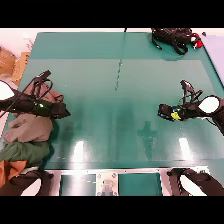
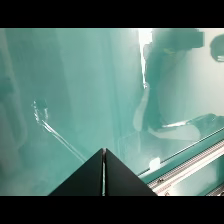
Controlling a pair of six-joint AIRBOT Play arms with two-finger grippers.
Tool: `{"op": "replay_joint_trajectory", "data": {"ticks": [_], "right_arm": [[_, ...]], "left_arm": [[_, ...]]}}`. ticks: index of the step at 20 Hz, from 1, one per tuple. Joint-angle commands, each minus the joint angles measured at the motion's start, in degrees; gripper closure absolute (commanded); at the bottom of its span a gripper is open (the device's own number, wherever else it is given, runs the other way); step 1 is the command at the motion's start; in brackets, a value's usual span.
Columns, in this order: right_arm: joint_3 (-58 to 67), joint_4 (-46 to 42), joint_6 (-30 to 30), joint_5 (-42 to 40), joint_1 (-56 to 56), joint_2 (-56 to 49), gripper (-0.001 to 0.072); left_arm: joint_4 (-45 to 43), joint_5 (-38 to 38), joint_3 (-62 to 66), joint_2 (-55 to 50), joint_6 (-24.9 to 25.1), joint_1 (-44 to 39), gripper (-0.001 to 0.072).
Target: Fold the shirts.
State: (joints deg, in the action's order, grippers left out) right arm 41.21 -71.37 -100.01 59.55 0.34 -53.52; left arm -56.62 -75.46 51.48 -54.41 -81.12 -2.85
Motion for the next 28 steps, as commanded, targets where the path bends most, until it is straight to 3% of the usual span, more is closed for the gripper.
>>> {"op": "replay_joint_trajectory", "data": {"ticks": [1, 16, 21, 23, 24, 25, 26, 27, 28], "right_arm": [[0.0, 0.0, 0.0, 0.0, 0.0, 0.0, 0.0695], [0.0, 0.0, 0.0, -1.3, 0.0, 0.0, 0.0695], [-0.1, 0.0, 0.0, -1.3, 0.0, 0.0, 0.0695], [-0.1, 0.1, 0.0, -1.4, 0.1, 0.0, 0.0694], [-0.1, 0.0, 0.0, -1.7, 0.1, 0.0, 0.0691], [0.0, 0.0, 0.0, -2.5, 0.1, 0.0, 0.0664], [0.0, 0.0, 0.0, -3.8, 0.0, 0.0, 0.0652], [0.0, 0.0, 0.0, -4.7, 0.0, 0.0, 0.0639], [0.0, 0.0, 0.0, -5.5, 0.0, 0.0, 0.0568]], "left_arm": [[0.0, 0.0, 0.0, 0.0, 0.0, 0.0, 0.0684], [0.0, 0.5, 0.0, 0.0, 0.2, 0.0, 0.0684], [1.0, 11.9, 0.0, 0.0, 0.2, 0.0, 0.0684], [-4.3, 14.7, 0.1, 0.0, 0.1, 0.0, 0.0682], [-9.9, 16.9, 0.1, 0.0, 0.1, 0.0, 0.0539], [-17.9, 19.5, 0.0, -0.1, -2.5, 0.0, 0.0148], [-26.8, 22.3, 0.1, -0.1, -7.4, 0.0, -0.0013], [-36.9, 24.3, 0.1, -0.1, -10.8, 0.0, -0.0013], [-45.4, 25.2, 0.0, -0.2, -13.4, 0.2, -0.0013]]}}
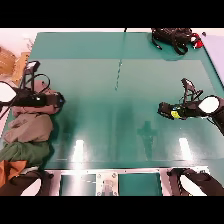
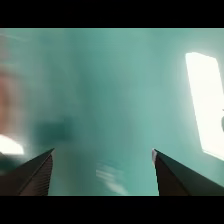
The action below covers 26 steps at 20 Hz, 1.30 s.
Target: Fold the shirts.
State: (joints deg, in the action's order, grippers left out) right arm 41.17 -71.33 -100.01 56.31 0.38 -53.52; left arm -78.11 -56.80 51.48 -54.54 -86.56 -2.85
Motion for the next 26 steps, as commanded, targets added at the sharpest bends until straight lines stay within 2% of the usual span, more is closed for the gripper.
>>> {"op": "replay_joint_trajectory", "data": {"ticks": [1, 3, 5, 7, 10, 11, 12, 13, 15, 17, 20, 23, 26], "right_arm": [[0.0, 0.0, 0.0, -2.8, 0.0, -0.1, 0.0515], [0.0, 0.0, 0.0, -3.6, 0.0, -0.7, 0.0511], [0.0, 0.0, 0.0, -4.0, 0.0, -1.7, 0.0439], [0.0, 0.0, 0.0, -4.6, 0.0, -2.6, 0.0440], [0.0, 0.0, 0.0, -6.0, 0.0, -3.0, 0.0441], [0.0, 0.0, 0.0, -6.0, 0.0, -3.1, 0.0442], [0.0, 0.0, 0.0, -5.9, -0.2, -3.1, 0.0456], [0.0, 0.0, 0.0, -5.9, -0.3, -3.1, 0.0464], [0.4, 0.0, 0.0, -5.7, -0.3, -3.1, 0.0643], [1.9, 0.0, 0.0, -3.7, -0.8, -3.1, 0.0695], [6.4, 0.0, 0.3, 0.3, -3.5, -3.1, 0.0696], [11.4, 0.0, 1.8, 5.1, -6.6, -3.1, 0.0696], [14.9, 0.0, 3.1, 8.4, -8.7, -3.1, 0.0696]], "left_arm": [[-29.1, 7.2, 0.0, -0.3, -10.0, 1.6, -0.0013], [-29.5, 7.7, 0.0, -3.1, -10.3, 7.4, -0.0013], [-27.6, 6.4, 0.0, -8.3, -10.1, 13.3, -0.0013], [-21.5, 6.9, 0.0, -13.9, -6.5, 16.3, -0.0013], [-11.5, 11.0, 0.1, -21.0, 0.2, 16.3, -0.0012], [-10.0, 12.2, 0.1, -22.4, 0.1, 16.3, 0.0094], [-10.0, 12.3, 0.4, -23.1, 0.1, 16.3, 0.0482], [-10.0, 11.2, 1.5, -23.0, 0.3, 16.3, 0.0682], [-9.4, 6.5, 7.3, -22.9, 0.5, 16.3, 0.0685], [-4.7, -1.1, 16.7, -22.6, 3.9, 16.0, 0.0685], [4.6, -9.4, 31.3, -21.0, 6.1, 12.1, 0.0686], [9.4, -10.7, 40.8, -17.9, 6.1, 2.0, 0.0686], [15.8, -11.5, 43.2, -18.0, 6.0, -9.1, 0.0685]]}}
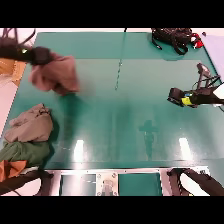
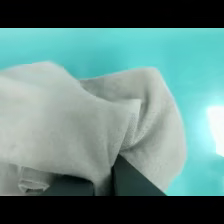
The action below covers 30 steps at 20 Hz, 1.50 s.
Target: Fold the shirts.
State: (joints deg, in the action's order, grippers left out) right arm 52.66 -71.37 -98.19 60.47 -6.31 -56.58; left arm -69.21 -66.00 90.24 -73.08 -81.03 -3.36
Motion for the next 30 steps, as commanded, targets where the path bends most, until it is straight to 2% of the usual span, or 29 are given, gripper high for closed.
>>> {"op": "replay_joint_trajectory", "data": {"ticks": [1, 3, 4, 5, 6, 7, 8, 10, 13, 15, 16, 17, 19, 21, 24, 28, 29, 30], "right_arm": [[3.9, 0.0, 1.4, 5.3, -2.4, 0.0, 0.0696], [4.0, 0.0, 1.4, 6.3, -2.5, 0.0, 0.0696], [4.0, 0.0, 1.4, 7.1, -2.5, 0.0, 0.0695], [3.9, 0.0, 1.4, 7.9, -2.5, 0.0, 0.0691], [3.9, 0.0, 1.4, 8.7, -2.5, 0.0, 0.0595], [3.9, 0.0, 1.4, 9.5, -2.5, 0.0, 0.0476], [3.9, 0.0, 1.4, 10.4, -2.5, 0.0, 0.0466], [3.9, 0.0, 1.4, 10.8, -2.5, 0.0, 0.0361], [2.4, 0.1, 1.4, 9.7, -2.5, -0.1, 0.0340], [-1.3, 0.1, 1.4, 8.8, -2.5, -0.2, 0.0340], [-4.0, 0.7, 1.4, 7.8, -2.4, -0.2, 0.0337], [-7.4, 2.1, 2.7, 6.4, -2.4, -0.2, 0.0304], [-14.3, 7.0, 5.0, 3.7, -2.3, -0.2, 0.0284], [-20.6, 13.3, 9.3, 0.5, -2.0, -0.4, 0.0283], [-26.3, 19.8, 13.9, -2.3, 0.5, -3.1, 0.0283], [-26.9, 29.5, 20.8, -3.7, 6.3, -9.3, 0.0286], [-26.6, 30.6, 21.6, -4.4, 7.0, -10.4, 0.0355], [-26.0, 30.7, 22.4, -4.5, 6.9, -11.2, 0.0524]], "left_arm": [[7.1, -2.7, 4.4, -0.1, 0.0, -11.9, 0.0684], [7.1, -3.1, 3.4, -2.5, -0.2, -17.7, 0.0684], [7.1, -3.1, 2.1, -4.0, -1.0, -20.2, 0.0648], [7.1, -3.2, 0.4, -5.5, -1.3, -22.3, 0.0284], [7.1, -4.1, -0.8, -7.0, -2.7, -23.4, 0.0030], [7.1, -6.2, -1.1, -8.5, -3.7, -23.7, 0.0018], [6.7, -7.7, -1.1, -9.4, -3.8, -23.1, 0.0018], [6.5, -9.5, -0.7, -9.3, -4.0, -19.8, 0.0018], [5.7, -15.2, -1.7, -9.2, -4.1, -13.0, 0.0018], [5.8, -15.5, -7.2, -9.2, -4.1, -10.2, 0.0018], [5.8, -13.8, -11.3, -9.2, -4.0, -9.7, 0.0018], [5.9, -9.9, -16.0, -9.3, -4.0, -9.7, 0.0018], [9.2, 1.1, -24.2, -9.8, -3.9, -9.7, 0.0018], [16.5, 8.8, -28.3, -11.3, -1.1, -9.7, 0.0018], [28.5, 9.9, -29.3, -15.4, 6.3, -11.5, 0.0019], [28.8, 15.0, -28.7, -17.0, 8.1, -13.6, 0.0019], [28.9, 15.6, -28.1, -17.0, 8.0, -12.3, 0.0019], [28.9, 15.9, -27.6, -17.0, 8.0, -11.2, 0.0020]]}}
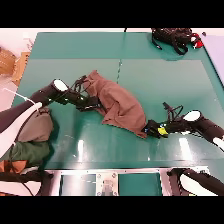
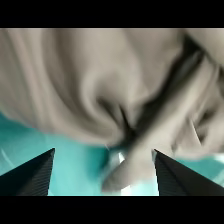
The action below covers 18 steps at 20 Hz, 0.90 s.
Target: Fold the shirts.
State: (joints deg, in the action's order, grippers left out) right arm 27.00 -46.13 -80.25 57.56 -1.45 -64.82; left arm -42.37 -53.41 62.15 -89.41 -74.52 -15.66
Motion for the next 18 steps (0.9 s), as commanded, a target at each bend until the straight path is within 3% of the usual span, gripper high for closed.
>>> {"op": "replay_joint_trajectory", "data": {"ticks": [1, 2, 8, 10, 11, 15, 18], "right_arm": [[0.2, 4.8, 4.5, -1.7, 1.5, -3.3, 0.0632], [1.0, 4.8, 5.5, -1.7, 0.5, -3.3, 0.0693], [5.4, 4.5, 7.0, -1.6, -5.6, -3.3, 0.0694], [5.5, 4.5, 7.1, -1.6, -5.5, -3.3, 0.0694], [5.6, 4.5, 7.5, -1.6, -5.5, -3.3, 0.0695], [10.3, 1.0, 7.4, 2.9, -9.1, -3.2, 0.0696], [19.6, 1.4, 7.4, 10.4, -15.5, -1.0, 0.0697]], "left_arm": [[1.8, 3.3, 0.5, -0.7, 1.3, 2.1, 0.0021], [1.4, 2.6, 0.4, -1.2, 1.0, 2.4, 0.0048], [1.0, 0.9, 0.5, -6.1, 1.0, -1.9, 0.0058], [0.9, 4.0, 0.9, -6.1, 1.1, -1.7, 0.0545], [1.0, 4.8, 1.7, -6.1, 1.0, -1.0, 0.0685], [-0.6, -2.1, 9.7, -2.1, 0.9, 3.8, 0.0687], [-8.5, -5.6, 16.1, 8.1, -3.2, 5.9, 0.0687]]}}
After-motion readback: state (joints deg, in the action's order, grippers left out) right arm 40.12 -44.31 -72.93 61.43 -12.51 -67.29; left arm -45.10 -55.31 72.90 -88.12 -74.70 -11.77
